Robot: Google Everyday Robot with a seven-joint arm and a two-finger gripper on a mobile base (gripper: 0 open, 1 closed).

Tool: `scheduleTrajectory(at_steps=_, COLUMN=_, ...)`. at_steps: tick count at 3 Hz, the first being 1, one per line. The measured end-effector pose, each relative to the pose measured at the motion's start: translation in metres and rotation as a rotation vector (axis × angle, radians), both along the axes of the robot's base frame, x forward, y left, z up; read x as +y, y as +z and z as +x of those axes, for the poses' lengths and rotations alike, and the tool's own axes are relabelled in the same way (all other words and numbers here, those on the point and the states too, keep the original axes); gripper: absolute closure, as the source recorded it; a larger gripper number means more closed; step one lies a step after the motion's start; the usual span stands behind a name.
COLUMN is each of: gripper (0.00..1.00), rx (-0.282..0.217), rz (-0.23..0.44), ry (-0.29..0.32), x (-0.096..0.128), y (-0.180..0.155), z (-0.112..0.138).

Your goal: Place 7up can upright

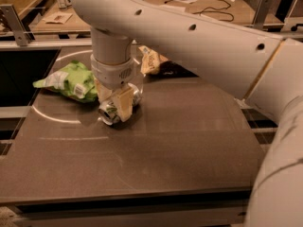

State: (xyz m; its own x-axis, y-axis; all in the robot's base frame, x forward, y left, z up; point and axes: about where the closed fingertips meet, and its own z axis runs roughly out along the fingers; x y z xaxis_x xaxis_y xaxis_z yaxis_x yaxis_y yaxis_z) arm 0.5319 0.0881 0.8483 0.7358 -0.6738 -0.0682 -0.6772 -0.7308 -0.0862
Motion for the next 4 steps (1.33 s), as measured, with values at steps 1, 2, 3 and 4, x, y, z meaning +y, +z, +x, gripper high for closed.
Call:
scheduleTrajectory(at_steps=1, gripper=0.65, rx=-0.035, rz=0.029, ry=0.001, x=0.004, y=0.015, z=0.001)
scheduleTrajectory(at_steps=2, gripper=0.88, rx=-0.088, rz=0.07, ry=0.013, x=0.003, y=0.037, z=0.001)
scheduleTrajectory(at_steps=3, gripper=1.0, rx=-0.092, rz=0.194, ry=-0.062, x=-0.012, y=0.06, z=0.003)
scheduleTrajectory(at_steps=4, gripper=1.0, rx=-0.044, rz=0.409, ry=-0.203, x=-0.039, y=0.073, z=0.006)
